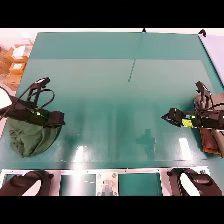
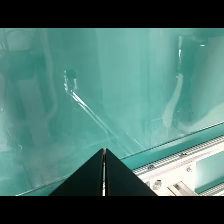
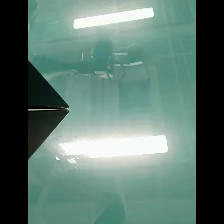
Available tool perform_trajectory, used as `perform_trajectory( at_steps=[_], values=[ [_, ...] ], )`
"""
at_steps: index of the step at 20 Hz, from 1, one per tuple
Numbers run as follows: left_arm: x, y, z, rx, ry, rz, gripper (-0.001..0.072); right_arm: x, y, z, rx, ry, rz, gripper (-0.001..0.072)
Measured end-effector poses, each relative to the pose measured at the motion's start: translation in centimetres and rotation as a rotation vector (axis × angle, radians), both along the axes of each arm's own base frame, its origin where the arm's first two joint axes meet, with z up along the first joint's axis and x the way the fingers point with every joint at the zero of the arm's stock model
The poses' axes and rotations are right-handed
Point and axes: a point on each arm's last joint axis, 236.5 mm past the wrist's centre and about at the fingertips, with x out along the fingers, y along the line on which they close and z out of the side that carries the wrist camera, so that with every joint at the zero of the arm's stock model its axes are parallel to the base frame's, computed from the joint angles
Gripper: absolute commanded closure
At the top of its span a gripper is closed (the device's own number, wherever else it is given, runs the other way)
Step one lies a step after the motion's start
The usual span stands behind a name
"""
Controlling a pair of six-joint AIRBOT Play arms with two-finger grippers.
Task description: Fold the shirts.
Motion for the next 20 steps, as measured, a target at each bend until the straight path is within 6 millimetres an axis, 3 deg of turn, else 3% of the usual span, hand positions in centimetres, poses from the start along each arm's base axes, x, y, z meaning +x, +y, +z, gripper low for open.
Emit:
perform_trajectory(
  at_steps=[3, 5, 6, 7, 8, 12, 15, 20],
  values=[
    [0.0, 0.4, -0.2, 0.016, 0.000, 0.003, 0.0677, 0.0, 0.0, 0.0, 0.000, 0.000, 0.001, 0.0687],
    [0.1, 1.8, -0.7, 0.079, 0.006, 0.026, 0.0676, 0.0, 0.0, 0.0, 0.000, 0.000, 0.001, 0.0688],
    [0.2, 3.0, -1.1, 0.132, 0.009, 0.047, 0.0589, 0.0, 0.0, 0.0, 0.000, 0.000, 0.001, 0.0688],
    [0.4, 4.7, -1.5, 0.201, 0.009, 0.075, 0.0165, 0.0, 0.0, 0.0, 0.000, 0.000, 0.001, 0.0687],
    [0.5, 6.4, -1.8, 0.270, 0.005, 0.099, -0.0005, 0.0, 0.0, 0.0, 0.000, 0.000, 0.001, 0.0688],
    [1.6, 13.5, -3.0, 0.515, -0.026, 0.213, -0.0007, 0.0, 0.0, 0.0, 0.000, 0.000, 0.000, 0.0688],
    [1.2, 17.4, -6.3, 0.584, 0.042, 0.295, -0.0007, 0.0, 0.0, 0.0, 0.000, -0.001, 0.000, 0.0687],
    [0.4, 20.4, -12.5, 0.590, 0.183, 0.324, -0.0003, 0.1, 0.0, 0.0, 0.000, -0.002, 0.000, 0.0688]
  ],
)
